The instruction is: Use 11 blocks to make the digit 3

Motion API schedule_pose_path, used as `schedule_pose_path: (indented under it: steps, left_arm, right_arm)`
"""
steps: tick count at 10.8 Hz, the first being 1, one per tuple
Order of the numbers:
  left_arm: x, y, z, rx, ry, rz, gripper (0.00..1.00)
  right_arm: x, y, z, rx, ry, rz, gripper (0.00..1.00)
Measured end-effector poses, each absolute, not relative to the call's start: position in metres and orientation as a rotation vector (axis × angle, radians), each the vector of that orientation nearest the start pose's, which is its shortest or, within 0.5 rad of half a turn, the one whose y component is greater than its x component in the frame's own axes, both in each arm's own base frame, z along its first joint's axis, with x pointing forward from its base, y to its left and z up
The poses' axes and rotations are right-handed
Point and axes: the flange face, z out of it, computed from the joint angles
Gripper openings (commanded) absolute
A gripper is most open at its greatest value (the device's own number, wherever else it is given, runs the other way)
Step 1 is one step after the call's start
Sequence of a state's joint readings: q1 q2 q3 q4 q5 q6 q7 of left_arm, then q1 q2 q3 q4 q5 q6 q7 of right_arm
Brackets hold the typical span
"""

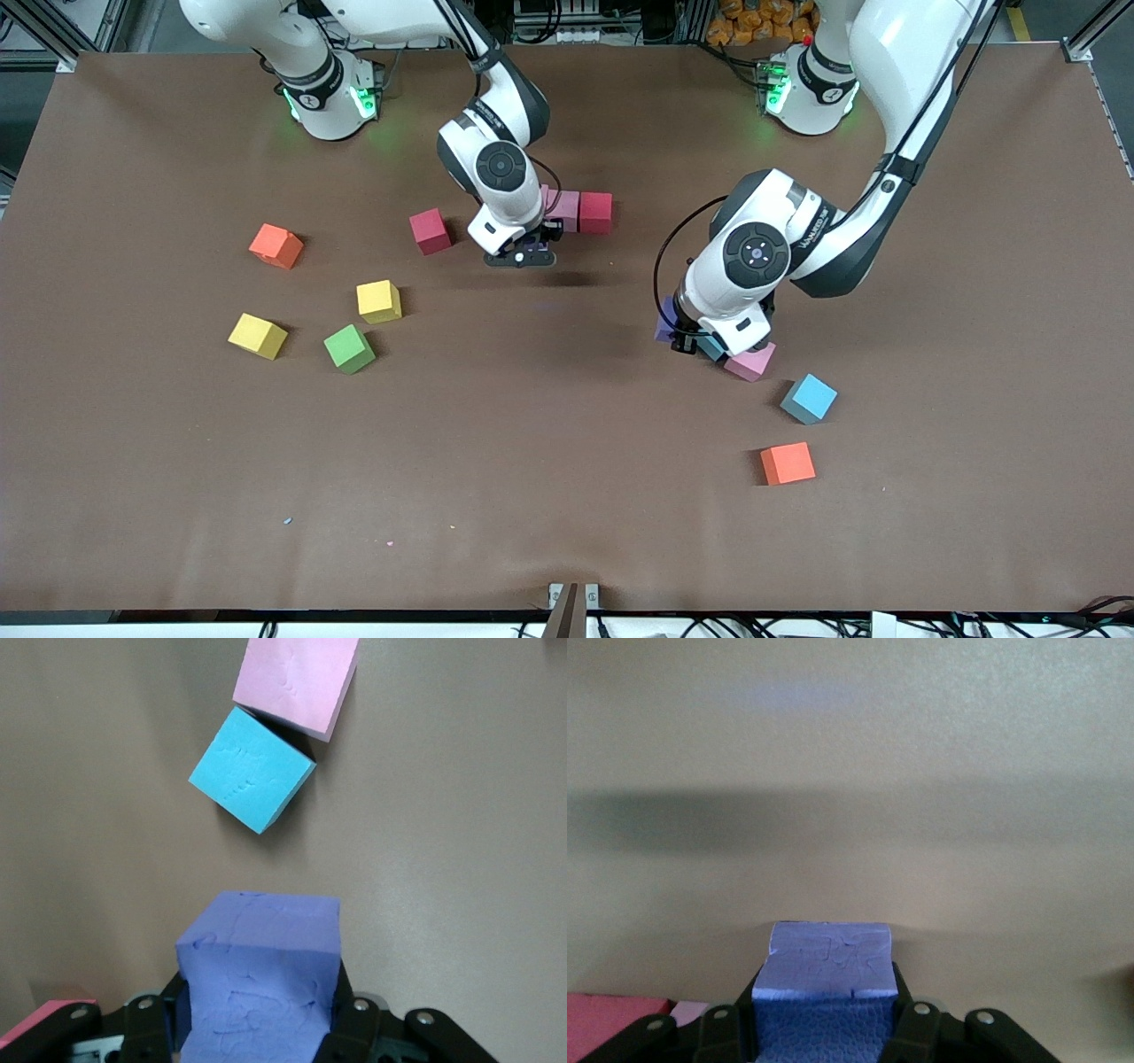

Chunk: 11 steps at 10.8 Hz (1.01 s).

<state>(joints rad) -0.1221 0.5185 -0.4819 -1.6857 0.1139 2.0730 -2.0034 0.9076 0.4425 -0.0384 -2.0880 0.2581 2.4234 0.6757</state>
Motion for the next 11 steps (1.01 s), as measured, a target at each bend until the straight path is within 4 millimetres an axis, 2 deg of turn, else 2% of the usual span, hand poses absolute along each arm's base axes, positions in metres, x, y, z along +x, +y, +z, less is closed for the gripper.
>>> schedule_pose_path:
  steps: [3,10,11]
  left_arm:
    - [0.566,-0.3422,0.3207,-2.385,-1.982,0.232,0.02]
    - [0.5663,-0.3415,0.3212,-2.381,-1.98,0.233,0.02]
    - [0.5663,-0.3415,0.3213,-2.381,-1.98,0.233,0.02]
  right_arm:
    - [0.3659,0.432,0.2037,-3.104,0.017,0.276,0.0]
    - [0.3621,0.4316,0.2,-3.097,0.012,0.248,0.0]
    - [0.3618,0.4312,0.1997,-3.097,0.012,0.247,0.29]
